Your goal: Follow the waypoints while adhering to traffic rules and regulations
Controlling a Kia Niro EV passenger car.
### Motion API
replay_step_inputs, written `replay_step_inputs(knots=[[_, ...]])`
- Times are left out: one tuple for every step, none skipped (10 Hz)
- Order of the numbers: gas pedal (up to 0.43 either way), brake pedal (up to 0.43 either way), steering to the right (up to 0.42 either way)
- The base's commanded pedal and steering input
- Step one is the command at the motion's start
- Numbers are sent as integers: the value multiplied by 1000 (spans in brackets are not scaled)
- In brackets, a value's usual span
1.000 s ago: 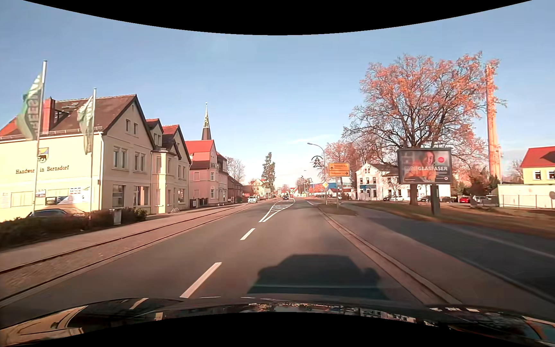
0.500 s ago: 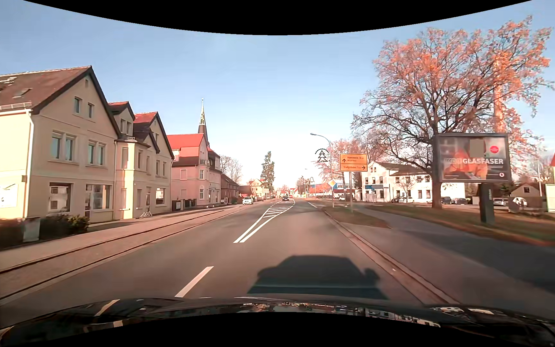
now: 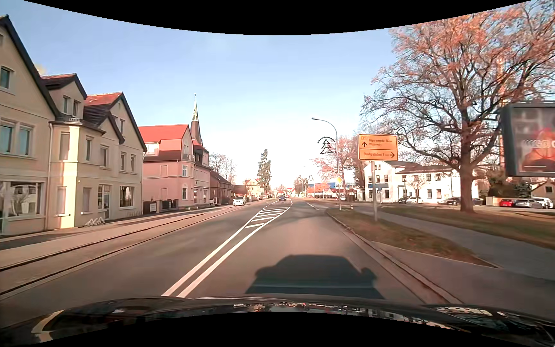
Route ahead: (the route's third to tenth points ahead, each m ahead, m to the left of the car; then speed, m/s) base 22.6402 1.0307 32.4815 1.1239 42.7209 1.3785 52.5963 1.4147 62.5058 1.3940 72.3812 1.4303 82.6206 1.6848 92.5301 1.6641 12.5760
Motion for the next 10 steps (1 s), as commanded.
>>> replay_step_inputs(knots=[[118, 0, 8], [118, 0, 9], [118, 0, 9], [118, 0, 9], [118, 0, 9], [118, 0, 9], [118, 0, 9], [118, 0, 9], [118, 0, 9], [118, 0, 9]])
